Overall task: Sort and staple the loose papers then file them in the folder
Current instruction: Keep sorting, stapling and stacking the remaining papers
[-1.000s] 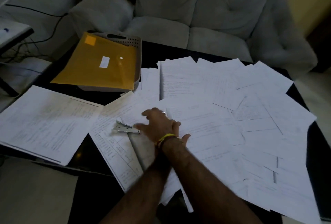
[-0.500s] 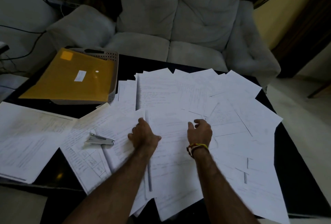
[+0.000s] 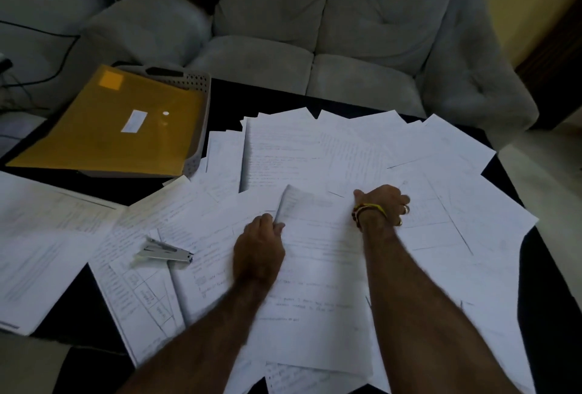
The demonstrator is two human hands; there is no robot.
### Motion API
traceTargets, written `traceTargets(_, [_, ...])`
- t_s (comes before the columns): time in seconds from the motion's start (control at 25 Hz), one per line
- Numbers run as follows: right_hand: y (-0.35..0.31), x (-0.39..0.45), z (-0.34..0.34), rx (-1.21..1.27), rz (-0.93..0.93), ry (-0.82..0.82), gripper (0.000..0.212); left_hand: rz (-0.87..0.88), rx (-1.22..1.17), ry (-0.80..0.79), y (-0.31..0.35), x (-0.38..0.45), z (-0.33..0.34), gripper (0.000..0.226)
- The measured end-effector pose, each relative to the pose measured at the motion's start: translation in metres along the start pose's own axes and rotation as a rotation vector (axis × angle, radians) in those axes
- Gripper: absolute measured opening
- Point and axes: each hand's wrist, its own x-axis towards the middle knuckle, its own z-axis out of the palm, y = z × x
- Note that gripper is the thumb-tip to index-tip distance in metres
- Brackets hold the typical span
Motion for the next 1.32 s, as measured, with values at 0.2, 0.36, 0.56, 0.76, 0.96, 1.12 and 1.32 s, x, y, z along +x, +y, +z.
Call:
traceTargets(0.2, [0.000,0.012,-0.002,0.179,0.079,-0.035,0.052,-0.112,-0.178,-0.020,0.002,-0.002,-0.008,0.020])
traceTargets(0.36, [0.011,-0.009,-0.019,0.337,0.023,0.098,0.023,-0.133,-0.282,-0.006,0.004,0.001,-0.014,0.024])
traceTargets(0.56, [0.020,-0.041,-0.085,0.520,-0.181,0.379,0.019,-0.221,-0.527,0.017,0.006,0.005,-0.036,0.033])
traceTargets(0.76, [0.004,-0.072,-0.156,0.731,-0.561,0.644,0.022,-0.273,-0.770,0.014,0.034,0.044,-0.089,0.028])
traceTargets(0.96, [-0.024,-0.129,-0.243,0.893,-0.930,0.538,0.016,-0.338,-0.794,0.007,0.026,0.051,-0.113,0.025])
traceTargets(1.12, [-0.026,-0.146,-0.291,1.136,-0.942,-0.217,0.010,-0.496,-0.626,0.155,0.001,0.045,-0.140,0.029])
traceTargets(1.32, [-0.013,-0.122,-0.250,1.063,-0.679,-0.591,0.012,-0.336,-0.779,-0.136,-0.014,0.028,-0.149,0.014])
